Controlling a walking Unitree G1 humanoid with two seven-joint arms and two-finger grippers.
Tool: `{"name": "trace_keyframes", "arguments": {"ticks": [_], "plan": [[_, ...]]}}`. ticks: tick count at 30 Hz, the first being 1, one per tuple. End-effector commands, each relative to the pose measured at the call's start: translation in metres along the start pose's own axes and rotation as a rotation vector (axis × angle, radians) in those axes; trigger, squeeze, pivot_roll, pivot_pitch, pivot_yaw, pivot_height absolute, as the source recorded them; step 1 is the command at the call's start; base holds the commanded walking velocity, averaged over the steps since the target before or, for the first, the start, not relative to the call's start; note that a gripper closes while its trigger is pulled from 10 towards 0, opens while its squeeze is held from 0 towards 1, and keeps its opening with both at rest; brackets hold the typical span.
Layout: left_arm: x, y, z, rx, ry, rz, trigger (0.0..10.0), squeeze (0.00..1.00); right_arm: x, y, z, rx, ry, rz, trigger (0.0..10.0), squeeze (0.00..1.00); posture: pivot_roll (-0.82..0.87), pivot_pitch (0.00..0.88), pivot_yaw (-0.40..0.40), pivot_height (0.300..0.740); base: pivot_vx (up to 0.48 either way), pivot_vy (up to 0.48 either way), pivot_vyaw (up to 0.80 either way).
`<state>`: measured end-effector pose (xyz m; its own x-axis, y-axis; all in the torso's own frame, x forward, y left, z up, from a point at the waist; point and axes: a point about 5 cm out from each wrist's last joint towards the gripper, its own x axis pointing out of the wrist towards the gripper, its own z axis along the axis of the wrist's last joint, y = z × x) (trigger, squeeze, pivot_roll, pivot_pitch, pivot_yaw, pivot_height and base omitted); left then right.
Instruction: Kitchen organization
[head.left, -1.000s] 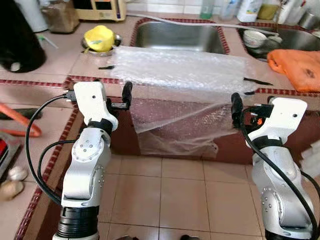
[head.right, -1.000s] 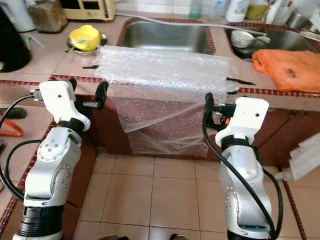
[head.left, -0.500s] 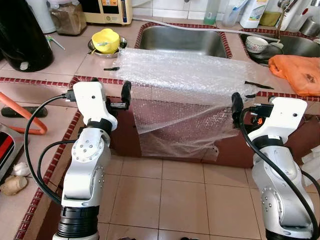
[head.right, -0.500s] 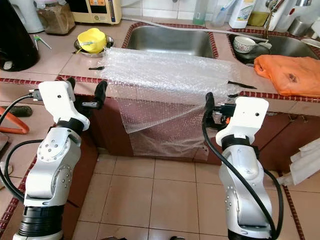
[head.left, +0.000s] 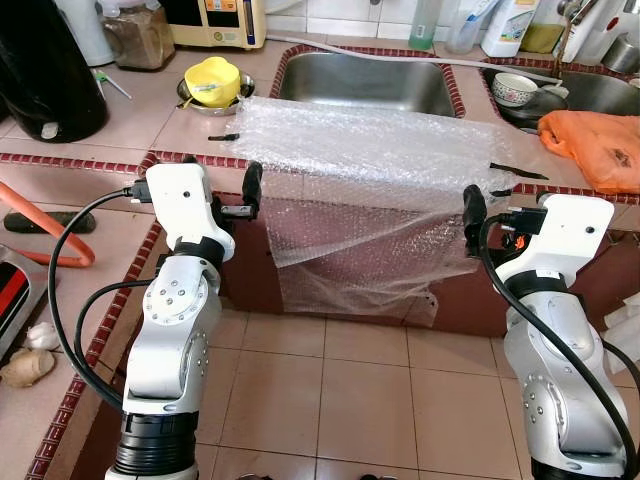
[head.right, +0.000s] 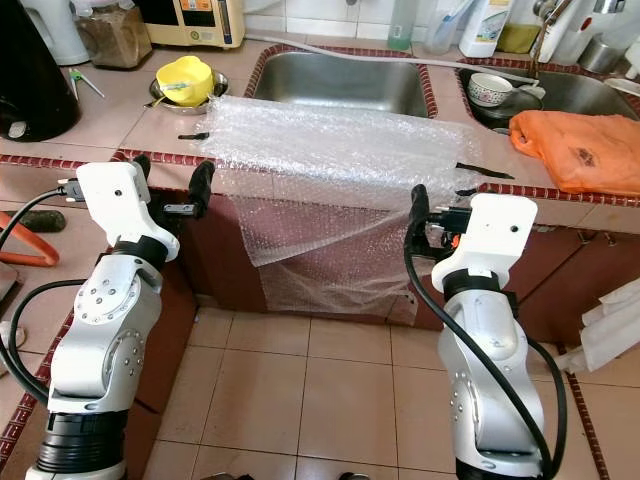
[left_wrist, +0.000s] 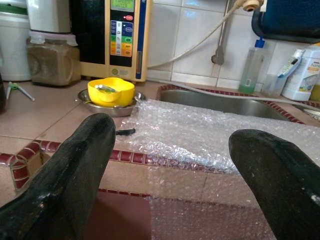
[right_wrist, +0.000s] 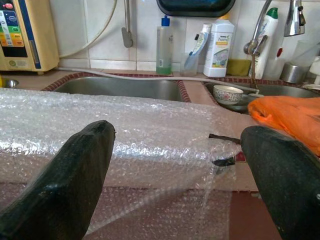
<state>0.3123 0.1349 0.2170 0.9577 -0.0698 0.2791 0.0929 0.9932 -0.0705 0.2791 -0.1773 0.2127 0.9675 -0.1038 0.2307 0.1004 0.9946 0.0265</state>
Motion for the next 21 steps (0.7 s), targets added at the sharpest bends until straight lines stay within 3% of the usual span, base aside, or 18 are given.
{"name": "trace_keyframes", "arguments": {"ticks": [1,21], "plan": [[-0.0012,0.0007,-0.0033,0.005,0.012,0.003,10.0,0.00,0.0004,-0.0015,0.0000,-0.004,-0.001,-0.012,10.0,0.00,-0.03,0.157,-0.006,0.740,0.000,0.000,0.00],[-0.0012,0.0007,-0.0033,0.005,0.012,0.003,10.0,0.00,0.0004,-0.0015,0.0000,-0.004,-0.001,-0.012,10.0,0.00,-0.03,0.157,-0.006,0.740,0.000,0.000,0.00]]}}
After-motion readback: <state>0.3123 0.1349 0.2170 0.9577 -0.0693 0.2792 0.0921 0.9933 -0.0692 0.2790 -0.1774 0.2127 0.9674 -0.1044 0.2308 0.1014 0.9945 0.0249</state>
